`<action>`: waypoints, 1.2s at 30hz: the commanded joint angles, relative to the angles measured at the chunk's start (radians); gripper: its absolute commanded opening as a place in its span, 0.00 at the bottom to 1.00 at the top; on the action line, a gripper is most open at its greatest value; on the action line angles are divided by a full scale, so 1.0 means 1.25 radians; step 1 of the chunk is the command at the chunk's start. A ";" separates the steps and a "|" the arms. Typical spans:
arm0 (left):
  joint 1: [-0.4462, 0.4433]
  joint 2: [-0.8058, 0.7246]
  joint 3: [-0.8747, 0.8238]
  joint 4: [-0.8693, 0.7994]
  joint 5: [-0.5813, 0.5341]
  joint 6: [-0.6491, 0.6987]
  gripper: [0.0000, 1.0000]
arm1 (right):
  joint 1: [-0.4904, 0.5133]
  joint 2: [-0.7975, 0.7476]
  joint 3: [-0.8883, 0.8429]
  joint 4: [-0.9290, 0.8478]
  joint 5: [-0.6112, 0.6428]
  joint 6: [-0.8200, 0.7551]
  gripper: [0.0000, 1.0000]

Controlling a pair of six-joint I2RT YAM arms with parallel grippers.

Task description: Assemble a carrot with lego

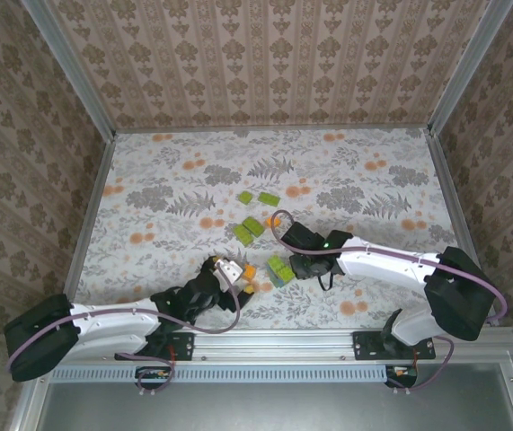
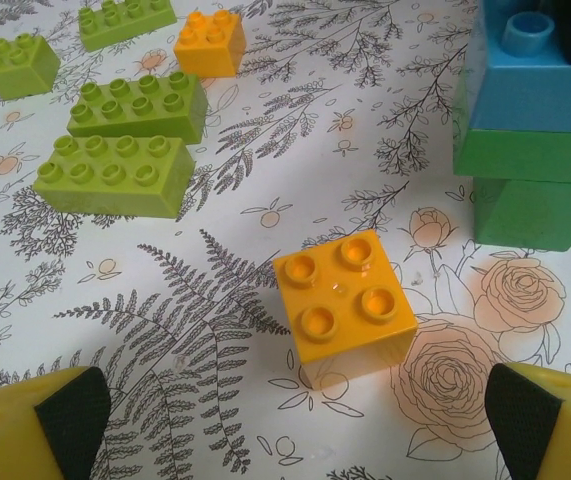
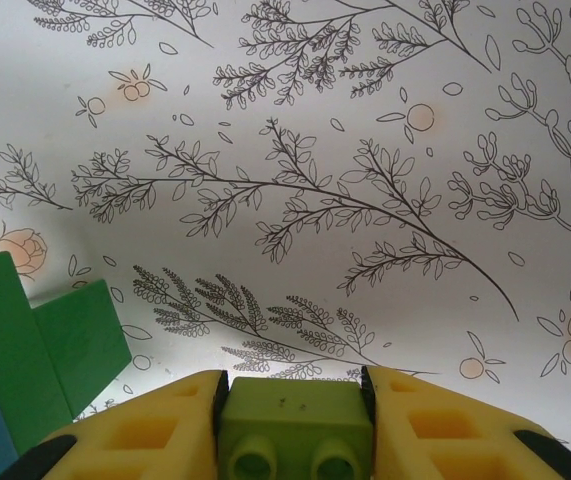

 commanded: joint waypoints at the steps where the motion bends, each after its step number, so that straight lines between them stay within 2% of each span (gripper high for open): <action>1: 0.008 0.004 0.018 0.007 0.016 0.001 1.00 | 0.030 -0.016 -0.006 -0.042 0.023 0.033 0.35; 28: 0.011 0.006 0.018 0.008 0.033 0.004 1.00 | 0.194 0.049 0.010 -0.071 0.061 0.175 0.35; 36: 0.008 0.004 0.013 0.016 0.050 0.013 1.00 | 0.212 -0.017 0.015 -0.135 0.101 0.201 0.34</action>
